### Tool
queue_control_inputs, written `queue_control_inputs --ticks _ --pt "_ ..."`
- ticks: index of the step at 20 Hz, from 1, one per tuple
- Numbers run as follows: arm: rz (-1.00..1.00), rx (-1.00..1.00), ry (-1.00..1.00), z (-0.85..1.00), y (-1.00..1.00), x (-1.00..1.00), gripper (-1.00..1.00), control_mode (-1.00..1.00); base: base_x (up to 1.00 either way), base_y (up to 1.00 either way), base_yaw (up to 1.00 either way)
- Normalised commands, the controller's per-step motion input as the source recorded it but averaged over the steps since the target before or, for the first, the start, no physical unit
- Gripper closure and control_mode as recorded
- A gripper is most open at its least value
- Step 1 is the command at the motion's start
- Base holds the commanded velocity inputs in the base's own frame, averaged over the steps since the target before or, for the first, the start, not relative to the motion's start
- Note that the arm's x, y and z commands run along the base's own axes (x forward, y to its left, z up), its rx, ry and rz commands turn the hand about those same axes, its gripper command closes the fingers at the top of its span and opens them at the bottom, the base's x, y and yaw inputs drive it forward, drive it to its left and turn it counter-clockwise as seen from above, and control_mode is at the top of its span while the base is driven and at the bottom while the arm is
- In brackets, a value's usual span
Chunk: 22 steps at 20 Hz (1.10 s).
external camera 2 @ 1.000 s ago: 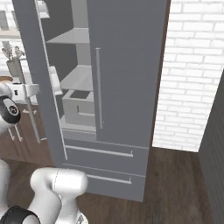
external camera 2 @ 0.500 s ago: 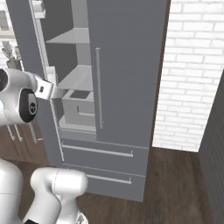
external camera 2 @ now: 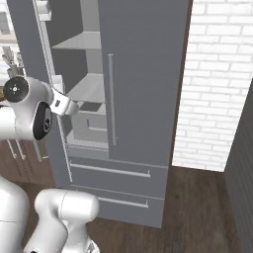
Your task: Grab a lemon wedge from the fridge and one ice cube from the ice bowl, and put them in the glass of lemonade.
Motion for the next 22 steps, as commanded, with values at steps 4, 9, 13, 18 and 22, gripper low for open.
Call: queue_control_inputs --ticks 4,9,13,18,22 --pt "0.15 0.34 0.05 -0.25 -0.16 0.28 -1.00 -1.00 0.00 0.00 0.00" --pt "0.10 0.25 0.10 -0.04 -0.01 0.45 -1.00 -1.00 0.00 0.00 0.00" --pt "0.07 0.16 0.16 0.00 0.00 0.45 -1.00 -1.00 0.00 0.00 0.00" --pt "0.00 0.01 0.05 -0.05 0.05 0.45 -1.00 -1.00 0.00 0.00 0.00" --pt "0.09 0.05 0.00 -0.18 0.36 0.61 -1.00 -1.00 0.00 0.00 0.00"
